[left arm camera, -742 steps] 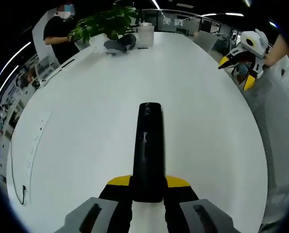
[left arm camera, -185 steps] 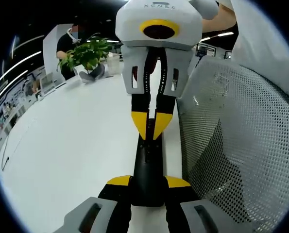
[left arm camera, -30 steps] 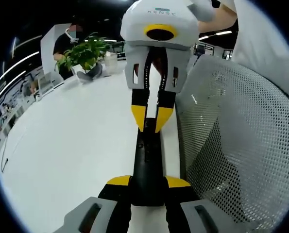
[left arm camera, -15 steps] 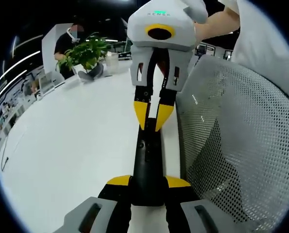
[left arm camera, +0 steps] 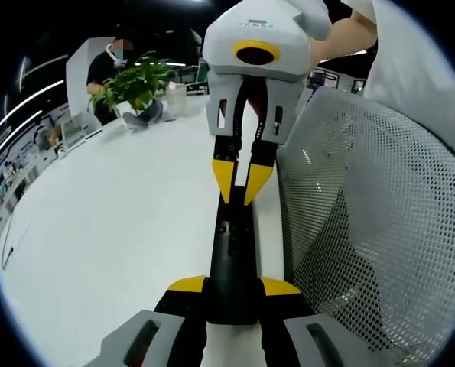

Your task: Press the specified remote control buttons in sequence, fully releasing each button before pressing the next.

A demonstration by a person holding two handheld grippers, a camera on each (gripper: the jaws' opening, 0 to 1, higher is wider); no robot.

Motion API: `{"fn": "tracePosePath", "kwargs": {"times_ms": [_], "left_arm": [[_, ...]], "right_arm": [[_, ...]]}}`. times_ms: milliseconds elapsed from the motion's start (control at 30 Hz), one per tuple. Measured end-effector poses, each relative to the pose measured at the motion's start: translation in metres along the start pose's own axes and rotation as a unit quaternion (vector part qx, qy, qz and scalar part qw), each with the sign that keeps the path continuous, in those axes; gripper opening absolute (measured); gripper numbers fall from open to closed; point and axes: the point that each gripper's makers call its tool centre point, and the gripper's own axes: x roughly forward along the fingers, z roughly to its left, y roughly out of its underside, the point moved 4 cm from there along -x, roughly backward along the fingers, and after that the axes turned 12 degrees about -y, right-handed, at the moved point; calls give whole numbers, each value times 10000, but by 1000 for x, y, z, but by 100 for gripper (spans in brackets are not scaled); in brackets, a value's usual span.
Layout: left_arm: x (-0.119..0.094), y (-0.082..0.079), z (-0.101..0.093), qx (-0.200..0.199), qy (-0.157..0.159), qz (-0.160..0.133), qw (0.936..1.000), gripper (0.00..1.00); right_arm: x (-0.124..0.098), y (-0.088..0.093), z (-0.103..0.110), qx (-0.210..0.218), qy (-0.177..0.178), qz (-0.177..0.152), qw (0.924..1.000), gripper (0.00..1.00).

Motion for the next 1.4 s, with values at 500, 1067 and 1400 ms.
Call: {"fn": "tracePosePath", "kwargs": {"times_ms": [500, 1067, 1400], "left_arm": [[0, 0, 0, -13, -8, -8, 10000, 24], [1, 0, 0, 2, -4, -1, 10000, 24], [1, -1, 1, 35, 16, 9, 10000, 24]], "right_arm": [[-2, 4, 1, 85, 50, -536, 9985, 4], [-4, 6, -1, 17, 57, -410, 9991, 0], [-2, 3, -5, 34, -99, -229, 9997, 0]]}}
